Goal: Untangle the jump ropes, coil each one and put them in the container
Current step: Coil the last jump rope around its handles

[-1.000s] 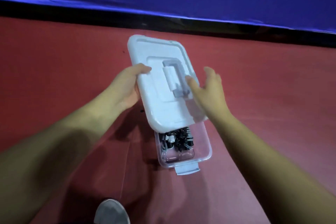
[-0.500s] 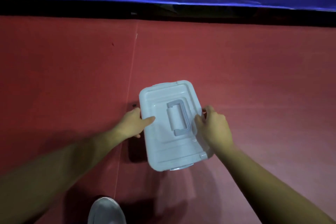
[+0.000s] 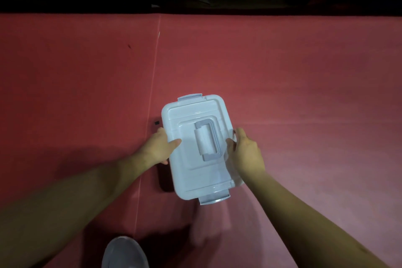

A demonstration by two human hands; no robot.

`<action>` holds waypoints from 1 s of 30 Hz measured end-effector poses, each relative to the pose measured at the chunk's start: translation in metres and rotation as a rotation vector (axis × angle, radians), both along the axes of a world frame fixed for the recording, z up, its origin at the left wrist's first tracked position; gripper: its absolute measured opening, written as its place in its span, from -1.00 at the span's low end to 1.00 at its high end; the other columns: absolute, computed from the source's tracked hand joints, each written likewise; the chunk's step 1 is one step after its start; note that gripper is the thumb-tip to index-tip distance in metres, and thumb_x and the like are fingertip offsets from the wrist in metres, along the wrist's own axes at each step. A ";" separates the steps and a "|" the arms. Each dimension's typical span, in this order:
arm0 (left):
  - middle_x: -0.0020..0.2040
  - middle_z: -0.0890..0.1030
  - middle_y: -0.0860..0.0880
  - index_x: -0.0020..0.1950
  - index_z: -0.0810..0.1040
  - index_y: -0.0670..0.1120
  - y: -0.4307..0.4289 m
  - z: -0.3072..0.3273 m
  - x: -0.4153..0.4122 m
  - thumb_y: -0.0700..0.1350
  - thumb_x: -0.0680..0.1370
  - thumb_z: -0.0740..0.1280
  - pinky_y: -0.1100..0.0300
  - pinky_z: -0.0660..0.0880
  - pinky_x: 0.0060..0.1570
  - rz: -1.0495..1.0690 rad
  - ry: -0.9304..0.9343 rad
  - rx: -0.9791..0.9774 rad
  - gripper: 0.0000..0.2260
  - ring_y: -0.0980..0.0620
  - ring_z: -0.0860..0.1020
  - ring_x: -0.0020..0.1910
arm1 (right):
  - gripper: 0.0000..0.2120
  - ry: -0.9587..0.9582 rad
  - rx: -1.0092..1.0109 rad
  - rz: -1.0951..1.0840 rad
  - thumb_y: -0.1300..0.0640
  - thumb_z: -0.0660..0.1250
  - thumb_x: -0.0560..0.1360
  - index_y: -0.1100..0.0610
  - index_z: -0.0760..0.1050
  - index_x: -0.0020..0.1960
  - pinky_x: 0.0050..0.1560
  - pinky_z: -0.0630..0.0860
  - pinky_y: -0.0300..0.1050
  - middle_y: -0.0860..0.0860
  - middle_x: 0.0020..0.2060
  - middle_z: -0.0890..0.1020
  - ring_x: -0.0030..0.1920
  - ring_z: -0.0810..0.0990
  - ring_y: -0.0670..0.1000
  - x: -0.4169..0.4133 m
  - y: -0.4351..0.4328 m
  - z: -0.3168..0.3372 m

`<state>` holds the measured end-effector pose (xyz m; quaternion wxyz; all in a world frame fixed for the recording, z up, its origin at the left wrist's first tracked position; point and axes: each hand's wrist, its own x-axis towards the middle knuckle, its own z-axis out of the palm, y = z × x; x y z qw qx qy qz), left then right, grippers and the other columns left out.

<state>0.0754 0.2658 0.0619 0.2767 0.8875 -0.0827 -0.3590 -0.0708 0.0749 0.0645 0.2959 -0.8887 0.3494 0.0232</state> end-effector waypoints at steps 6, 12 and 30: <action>0.05 0.60 -0.12 0.24 0.37 -0.19 -0.002 -0.007 0.004 0.03 0.60 0.32 -0.01 0.65 -0.28 0.009 -0.022 -0.012 -0.64 -0.08 0.65 -0.19 | -0.77 0.063 0.043 0.015 0.03 0.15 0.67 0.12 0.33 0.25 -0.23 0.47 0.02 0.10 -0.19 0.58 -0.22 0.52 0.19 0.003 -0.003 -0.002; 0.00 0.62 -0.14 0.12 0.39 -0.15 0.002 -0.004 0.025 0.10 0.58 0.31 0.02 0.58 -0.15 -0.075 -0.159 0.099 -0.66 -0.14 0.64 -0.20 | -0.43 -0.013 -0.196 0.290 -0.12 0.22 0.57 0.20 0.27 0.45 0.19 0.47 0.19 0.28 0.26 0.46 0.22 0.46 0.30 -0.027 0.018 -0.011; 0.60 -0.31 0.01 0.59 -0.27 0.13 0.016 -0.018 0.005 0.26 0.63 0.06 0.09 -0.36 0.51 -0.985 -0.572 0.211 -0.32 0.10 -0.37 0.53 | -0.41 -0.188 -0.297 0.856 -0.11 0.27 0.59 0.14 0.31 0.53 0.56 0.05 0.20 0.19 0.57 0.20 0.59 0.10 0.20 -0.062 0.045 -0.044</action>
